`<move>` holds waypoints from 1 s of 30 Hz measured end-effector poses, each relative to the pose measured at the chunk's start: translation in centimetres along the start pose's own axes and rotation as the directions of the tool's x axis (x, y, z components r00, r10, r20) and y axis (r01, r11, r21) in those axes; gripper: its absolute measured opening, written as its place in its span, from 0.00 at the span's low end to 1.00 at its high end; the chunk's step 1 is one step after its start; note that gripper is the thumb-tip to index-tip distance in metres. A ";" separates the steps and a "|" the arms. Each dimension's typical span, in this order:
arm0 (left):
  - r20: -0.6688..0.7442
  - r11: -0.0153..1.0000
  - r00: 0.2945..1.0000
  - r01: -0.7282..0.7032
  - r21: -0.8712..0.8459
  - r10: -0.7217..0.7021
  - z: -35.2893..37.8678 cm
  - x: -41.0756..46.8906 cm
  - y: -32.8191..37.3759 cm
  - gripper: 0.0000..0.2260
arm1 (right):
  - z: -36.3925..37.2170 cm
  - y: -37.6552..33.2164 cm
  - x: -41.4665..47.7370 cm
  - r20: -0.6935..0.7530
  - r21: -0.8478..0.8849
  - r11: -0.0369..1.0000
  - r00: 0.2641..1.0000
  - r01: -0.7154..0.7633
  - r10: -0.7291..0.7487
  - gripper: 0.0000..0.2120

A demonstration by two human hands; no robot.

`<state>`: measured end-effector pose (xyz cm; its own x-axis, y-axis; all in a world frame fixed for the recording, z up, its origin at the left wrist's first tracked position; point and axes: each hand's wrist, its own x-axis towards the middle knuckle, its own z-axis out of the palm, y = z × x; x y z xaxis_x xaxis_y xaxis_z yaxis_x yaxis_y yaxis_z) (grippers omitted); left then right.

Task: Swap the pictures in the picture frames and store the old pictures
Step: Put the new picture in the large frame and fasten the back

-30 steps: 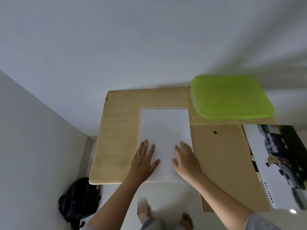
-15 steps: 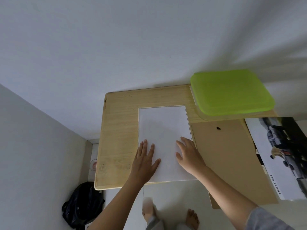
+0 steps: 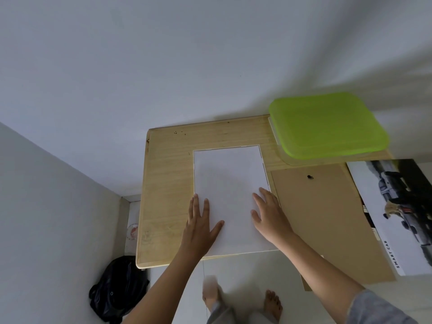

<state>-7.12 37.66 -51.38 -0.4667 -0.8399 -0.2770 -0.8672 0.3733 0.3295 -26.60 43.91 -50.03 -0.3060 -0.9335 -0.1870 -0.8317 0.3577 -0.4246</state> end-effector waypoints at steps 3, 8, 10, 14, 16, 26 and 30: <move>0.003 1.000 1.000 0.004 -0.008 -0.004 -0.2 0.0 -0.2 0.36 | -0.4 0.5 0.0 -0.109 0.052 0.997 0.992 -0.058 0.063 0.22; 0.007 0.998 1.000 0.017 -0.061 -0.017 -0.3 -0.1 -0.6 0.37 | -0.4 1.2 -0.3 -0.128 0.184 0.964 0.968 -0.193 0.218 0.21; 0.002 0.997 1.000 0.016 -0.080 -0.016 -0.4 -0.2 -0.9 0.37 | -0.1 0.9 -0.3 -0.107 0.210 0.955 0.967 -0.207 0.233 0.21; 0.002 0.993 1.000 0.026 -0.112 -0.026 -0.8 -0.3 -1.6 0.36 | 0.4 0.0 -0.1 -0.093 0.229 0.954 0.971 -0.192 0.218 0.23; -0.007 0.993 0.999 0.039 -0.111 -0.040 -1.0 -0.4 -2.2 0.36 | 0.6 -0.5 0.1 -0.091 0.216 0.961 0.976 -0.173 0.197 0.22; -0.073 0.992 0.992 0.099 -0.073 -0.104 -2.0 0.0 -3.2 0.30 | 0.4 -0.5 0.3 -0.021 0.240 0.964 0.992 -0.115 0.124 0.22; -0.154 0.994 0.985 0.069 -0.088 -0.082 -2.3 0.9 0.2 0.27 | -2.3 3.0 -0.7 -0.093 0.276 0.954 0.984 -0.120 0.151 0.21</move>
<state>-7.33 36.06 -49.47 -0.3616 -0.9184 -0.1604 -0.8787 0.2782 0.3878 -29.92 45.59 -49.11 -0.4698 -0.8671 -0.1655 -0.6287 0.4603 -0.6268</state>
